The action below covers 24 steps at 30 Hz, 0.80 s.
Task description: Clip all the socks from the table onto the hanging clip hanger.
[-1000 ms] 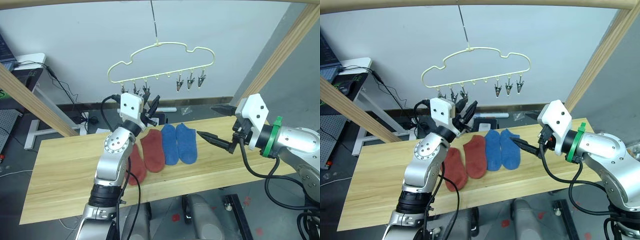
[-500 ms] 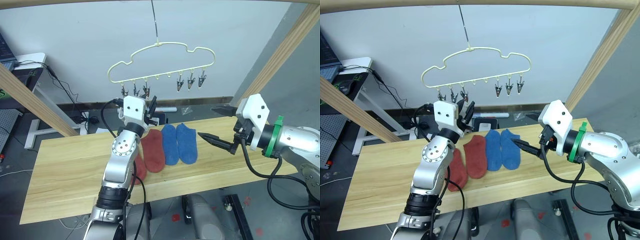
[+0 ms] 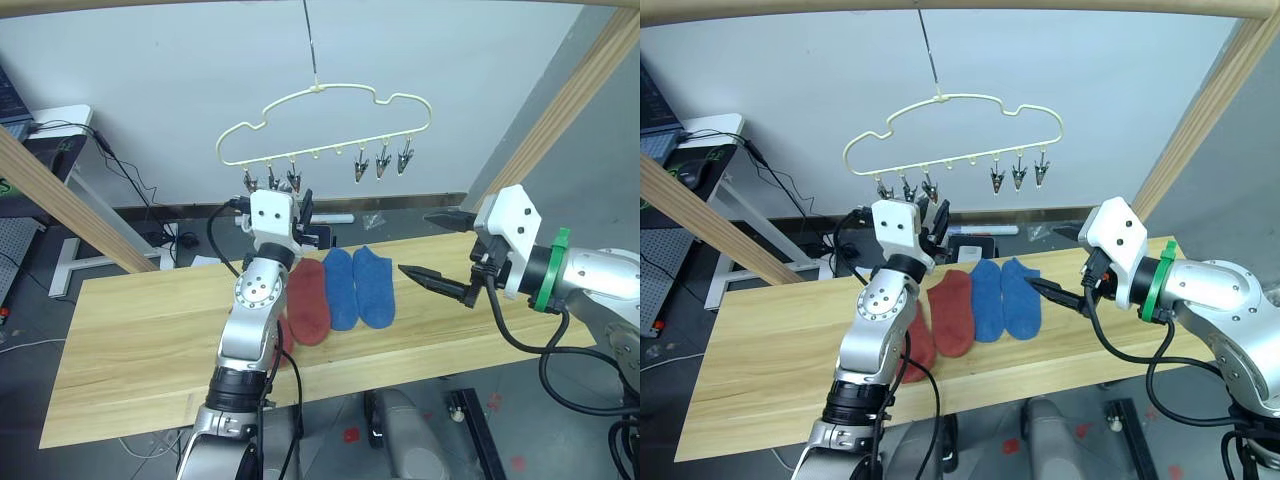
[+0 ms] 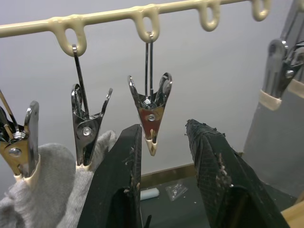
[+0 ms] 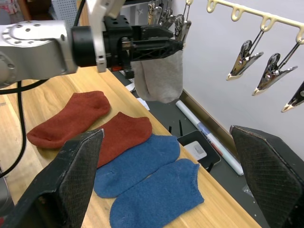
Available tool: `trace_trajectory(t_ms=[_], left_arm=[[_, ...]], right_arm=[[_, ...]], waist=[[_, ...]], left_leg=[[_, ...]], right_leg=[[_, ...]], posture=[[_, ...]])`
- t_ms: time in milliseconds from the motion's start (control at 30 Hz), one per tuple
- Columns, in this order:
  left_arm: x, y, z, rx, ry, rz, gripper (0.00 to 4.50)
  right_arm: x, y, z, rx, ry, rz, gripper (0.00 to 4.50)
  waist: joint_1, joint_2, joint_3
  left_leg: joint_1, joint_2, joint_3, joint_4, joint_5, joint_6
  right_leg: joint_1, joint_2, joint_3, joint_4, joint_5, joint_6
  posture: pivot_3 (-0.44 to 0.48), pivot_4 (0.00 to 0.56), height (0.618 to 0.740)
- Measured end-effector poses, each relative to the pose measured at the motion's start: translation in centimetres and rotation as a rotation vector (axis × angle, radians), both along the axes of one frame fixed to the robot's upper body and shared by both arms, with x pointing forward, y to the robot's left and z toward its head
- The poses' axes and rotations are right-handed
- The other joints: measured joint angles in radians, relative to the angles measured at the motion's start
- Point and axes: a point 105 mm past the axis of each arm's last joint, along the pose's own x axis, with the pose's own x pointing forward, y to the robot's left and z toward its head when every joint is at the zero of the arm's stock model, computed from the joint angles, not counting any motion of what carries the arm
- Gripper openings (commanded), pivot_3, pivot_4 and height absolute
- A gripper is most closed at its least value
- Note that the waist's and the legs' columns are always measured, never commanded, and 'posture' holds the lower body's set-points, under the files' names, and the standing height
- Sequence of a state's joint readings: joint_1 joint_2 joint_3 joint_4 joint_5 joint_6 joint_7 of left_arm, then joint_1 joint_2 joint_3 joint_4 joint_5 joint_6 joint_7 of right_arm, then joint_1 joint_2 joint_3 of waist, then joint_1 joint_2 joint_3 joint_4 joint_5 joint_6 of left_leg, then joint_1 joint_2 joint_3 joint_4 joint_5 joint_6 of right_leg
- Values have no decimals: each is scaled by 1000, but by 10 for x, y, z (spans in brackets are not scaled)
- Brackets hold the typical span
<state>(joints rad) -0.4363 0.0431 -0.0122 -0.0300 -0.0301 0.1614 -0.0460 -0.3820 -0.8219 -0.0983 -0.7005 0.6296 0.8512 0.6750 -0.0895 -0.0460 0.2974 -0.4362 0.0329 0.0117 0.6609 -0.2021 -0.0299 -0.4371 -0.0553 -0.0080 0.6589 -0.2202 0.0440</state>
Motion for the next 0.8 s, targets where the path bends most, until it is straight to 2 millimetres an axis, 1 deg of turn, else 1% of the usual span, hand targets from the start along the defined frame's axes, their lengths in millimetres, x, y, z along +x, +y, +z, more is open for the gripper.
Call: trace_trajectory(t_ms=[100, 267, 800], left_arm=[[2, 5, 5, -16, -19, 28, 1615], [6, 2, 11, -36, -32, 38, 1615], [4, -5, 15, -90, -58, 52, 1615]], right_arm=[[0, 0, 0, -1, 2, 2, 4500], [-1, 0, 0, -6, 5, 5, 4500], [-2, -1, 0, -22, 12, 14, 4500]], waist=[[0, 0, 0], [0, 0, 0], [0, -1, 0]], left_leg=[[0, 0, 0, 0, 0, 0], [-1, 0, 0, 0, 0, 0], [-2, 0, 0, -1, 0, 0]], right_leg=[[0, 0, 0, 0, 0, 0], [0, 0, 0, -1, 0, 0], [0, 0, -1, -4, 0, 0]], posture=[[-258, 286, 740], [-260, 287, 740], [-262, 292, 740]])
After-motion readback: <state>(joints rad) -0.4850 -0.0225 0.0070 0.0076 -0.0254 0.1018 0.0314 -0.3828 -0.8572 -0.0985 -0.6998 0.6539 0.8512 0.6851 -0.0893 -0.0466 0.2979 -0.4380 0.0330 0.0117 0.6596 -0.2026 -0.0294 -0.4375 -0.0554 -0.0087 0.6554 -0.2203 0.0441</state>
